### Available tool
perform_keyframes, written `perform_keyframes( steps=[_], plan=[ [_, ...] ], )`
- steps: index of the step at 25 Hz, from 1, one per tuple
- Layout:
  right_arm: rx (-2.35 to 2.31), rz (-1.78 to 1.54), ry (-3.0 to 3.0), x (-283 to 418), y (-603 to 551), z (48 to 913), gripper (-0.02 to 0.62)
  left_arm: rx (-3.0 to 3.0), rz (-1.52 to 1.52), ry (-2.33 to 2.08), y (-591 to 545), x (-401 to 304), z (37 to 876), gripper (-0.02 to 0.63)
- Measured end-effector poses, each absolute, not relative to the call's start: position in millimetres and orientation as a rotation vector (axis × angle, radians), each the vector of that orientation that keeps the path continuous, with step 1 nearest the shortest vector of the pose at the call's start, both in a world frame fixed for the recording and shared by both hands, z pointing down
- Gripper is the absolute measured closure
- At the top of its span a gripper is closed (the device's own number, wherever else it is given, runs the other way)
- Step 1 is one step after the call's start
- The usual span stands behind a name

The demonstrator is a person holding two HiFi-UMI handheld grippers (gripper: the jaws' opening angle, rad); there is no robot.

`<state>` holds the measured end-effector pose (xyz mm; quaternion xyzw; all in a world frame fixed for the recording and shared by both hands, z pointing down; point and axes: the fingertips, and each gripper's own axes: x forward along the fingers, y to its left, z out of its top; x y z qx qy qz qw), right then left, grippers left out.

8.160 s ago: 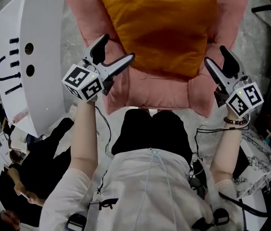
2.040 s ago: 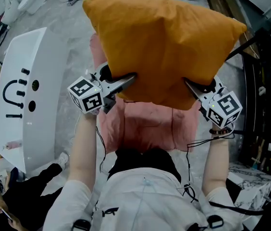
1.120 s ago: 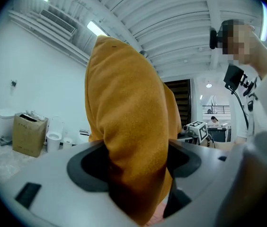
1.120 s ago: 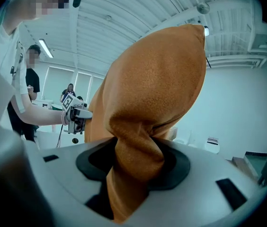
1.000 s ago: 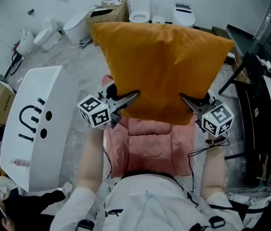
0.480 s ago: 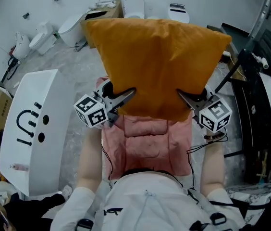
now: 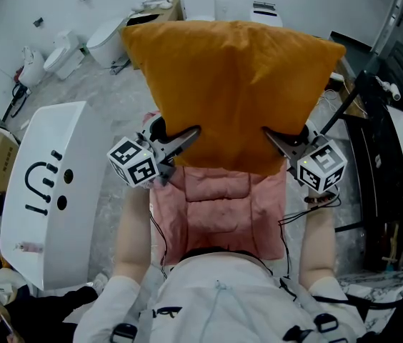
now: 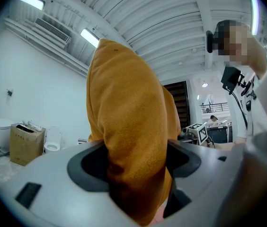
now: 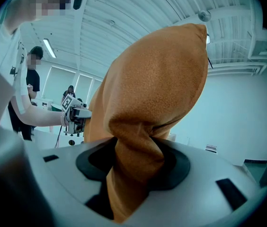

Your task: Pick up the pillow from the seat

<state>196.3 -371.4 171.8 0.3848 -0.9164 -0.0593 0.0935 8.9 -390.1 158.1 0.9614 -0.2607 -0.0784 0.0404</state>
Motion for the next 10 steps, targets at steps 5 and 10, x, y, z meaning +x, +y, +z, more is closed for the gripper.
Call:
perform_keyframes(
  steps=[5,10],
  plan=[
    [1.140,-0.181,-2.721,194.1,-370.2,170.0,0.391,2.949,-0.244,-0.805,-388.4,6.2,155.7,0.259],
    [1.137,-0.179,-2.723,196.1,-368.8,172.6,0.391,2.948,-0.241,-0.801,-386.8,8.6,158.3,0.259]
  ],
)
